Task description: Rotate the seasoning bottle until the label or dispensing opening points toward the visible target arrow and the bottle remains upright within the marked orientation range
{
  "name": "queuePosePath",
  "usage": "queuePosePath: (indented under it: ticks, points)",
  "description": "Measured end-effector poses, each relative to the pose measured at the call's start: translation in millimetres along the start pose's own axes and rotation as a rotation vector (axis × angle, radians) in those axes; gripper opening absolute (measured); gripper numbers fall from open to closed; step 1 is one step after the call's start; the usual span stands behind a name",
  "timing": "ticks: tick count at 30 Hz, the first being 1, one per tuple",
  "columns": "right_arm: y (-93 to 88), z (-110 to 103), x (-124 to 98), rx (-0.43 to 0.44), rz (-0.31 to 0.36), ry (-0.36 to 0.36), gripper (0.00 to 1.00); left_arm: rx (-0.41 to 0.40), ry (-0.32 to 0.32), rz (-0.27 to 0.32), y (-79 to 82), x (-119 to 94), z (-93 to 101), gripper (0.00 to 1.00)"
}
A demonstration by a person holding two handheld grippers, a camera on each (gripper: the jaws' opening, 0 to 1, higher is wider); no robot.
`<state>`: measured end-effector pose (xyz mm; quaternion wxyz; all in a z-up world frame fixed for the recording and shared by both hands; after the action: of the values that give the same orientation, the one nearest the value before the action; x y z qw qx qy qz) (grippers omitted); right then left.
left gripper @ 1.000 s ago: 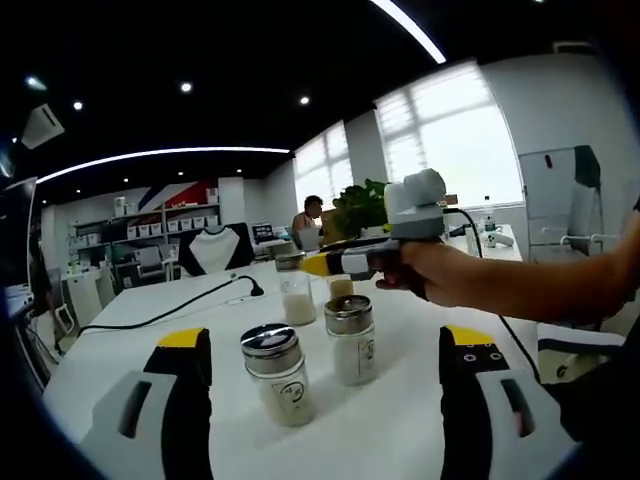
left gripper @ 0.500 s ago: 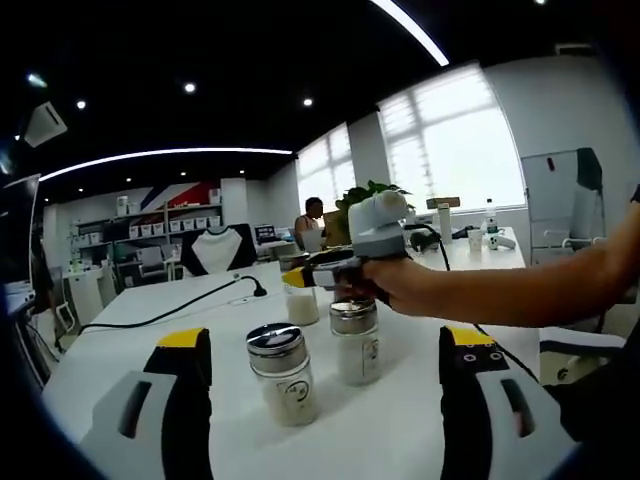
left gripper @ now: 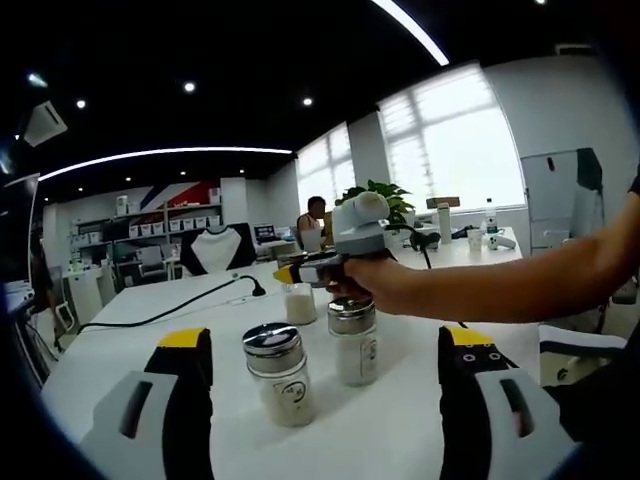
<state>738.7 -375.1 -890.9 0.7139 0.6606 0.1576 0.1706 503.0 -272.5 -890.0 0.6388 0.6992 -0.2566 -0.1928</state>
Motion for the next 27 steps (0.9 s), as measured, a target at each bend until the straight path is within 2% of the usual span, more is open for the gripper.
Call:
queuePosePath:
  ticks: [3, 6, 10, 15, 27]
  points:
    - [1.7, -1, -8, 0.05, 0.023, 0.018, 0.38, 0.019, -0.007, -0.006, 0.6, -1, 1.0, 0.93]
    - [10.2, -3, -19, 0.085, 0.058, 0.035, 0.38, 0.021, 0.0, -0.001, 2.4, -1, -0.9, 0.94]
    - [23.0, -7, -32, 0.073, 0.075, 0.057, 0.38, 0.024, -0.004, 0.027, 6.7, -2, 0.4, 0.93]
    - [36.5, -18, -58, 0.082, 0.109, 0.111, 0.38, 0.042, -0.044, 0.054, 10.8, 0, 13.2, 0.83]
    - [57.9, -33, -125, -0.024, 0.148, 0.142, 0.38, 0.017, -0.105, 0.103, 17.2, 4, 30.0, 0.75]
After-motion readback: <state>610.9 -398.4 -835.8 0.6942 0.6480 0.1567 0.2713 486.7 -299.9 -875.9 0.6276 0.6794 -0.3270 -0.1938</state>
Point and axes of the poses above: the point that each gripper's makers call its tool centre point, and the gripper's own axes: x roughly forward along the fingers, z roughly to its right, y roughly out of its top, the point moved 1 cm from there along -x, roughly backward along the fingers, and after that the axes turned 5 degrees about z, right-handed, at the moved point
